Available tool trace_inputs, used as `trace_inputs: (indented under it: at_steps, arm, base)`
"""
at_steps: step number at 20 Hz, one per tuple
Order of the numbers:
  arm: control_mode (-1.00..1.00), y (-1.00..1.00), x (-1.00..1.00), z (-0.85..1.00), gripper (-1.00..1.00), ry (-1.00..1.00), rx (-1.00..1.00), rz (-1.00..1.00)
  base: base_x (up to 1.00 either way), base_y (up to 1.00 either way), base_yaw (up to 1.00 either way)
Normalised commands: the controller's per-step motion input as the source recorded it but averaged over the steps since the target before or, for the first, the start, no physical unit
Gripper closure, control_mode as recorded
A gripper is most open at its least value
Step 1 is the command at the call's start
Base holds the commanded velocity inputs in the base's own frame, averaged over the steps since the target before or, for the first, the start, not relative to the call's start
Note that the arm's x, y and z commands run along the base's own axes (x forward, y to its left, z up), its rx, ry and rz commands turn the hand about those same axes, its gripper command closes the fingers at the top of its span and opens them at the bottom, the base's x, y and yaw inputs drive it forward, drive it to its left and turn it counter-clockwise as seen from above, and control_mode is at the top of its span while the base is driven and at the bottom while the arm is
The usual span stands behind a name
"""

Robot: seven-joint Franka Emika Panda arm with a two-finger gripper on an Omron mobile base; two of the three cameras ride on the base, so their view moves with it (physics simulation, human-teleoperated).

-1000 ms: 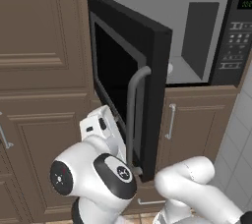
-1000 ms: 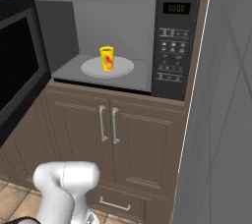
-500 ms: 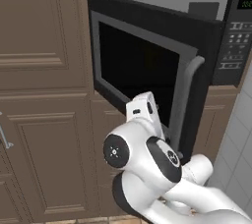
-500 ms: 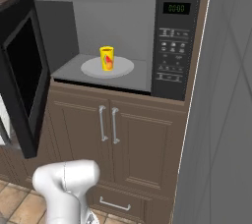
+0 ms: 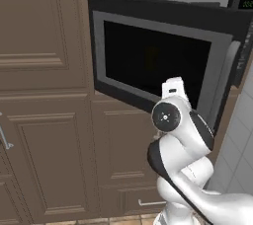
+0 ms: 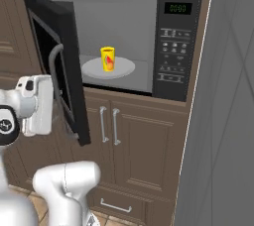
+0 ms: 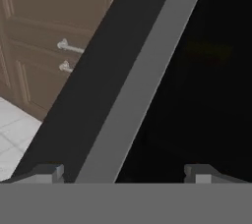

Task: Place the microwavable item in the microwave. Then, close the microwave door and press the start button.

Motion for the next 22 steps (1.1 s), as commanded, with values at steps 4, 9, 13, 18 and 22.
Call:
trace_inputs:
  at_steps: [4,9,13,18,22]
  arm:
    - [-1.0,-0.61,0.74,0.09,-1.0,0.0,0.11,0.01]
    - [-1.0,-0.46,0.81,0.22,-1.0,0.0,0.1,0.02]
    - [-1.0,-0.42,0.76,0.29,-1.0,-0.01,0.11,0.04]
    - [-1.0,-0.35,0.72,0.29,-1.0,-0.02,0.11,0.04]
    - [-1.0,-0.11,0.69,0.19,-1.0,0.0,0.09,0.02]
  base:
    - [0.0,0.0,0.0]
    - [0.0,0.0,0.0]
    - [0.0,0.0,0.0]
    - [0.0,0.0,0.0]
    - [0.0,0.0,0.0]
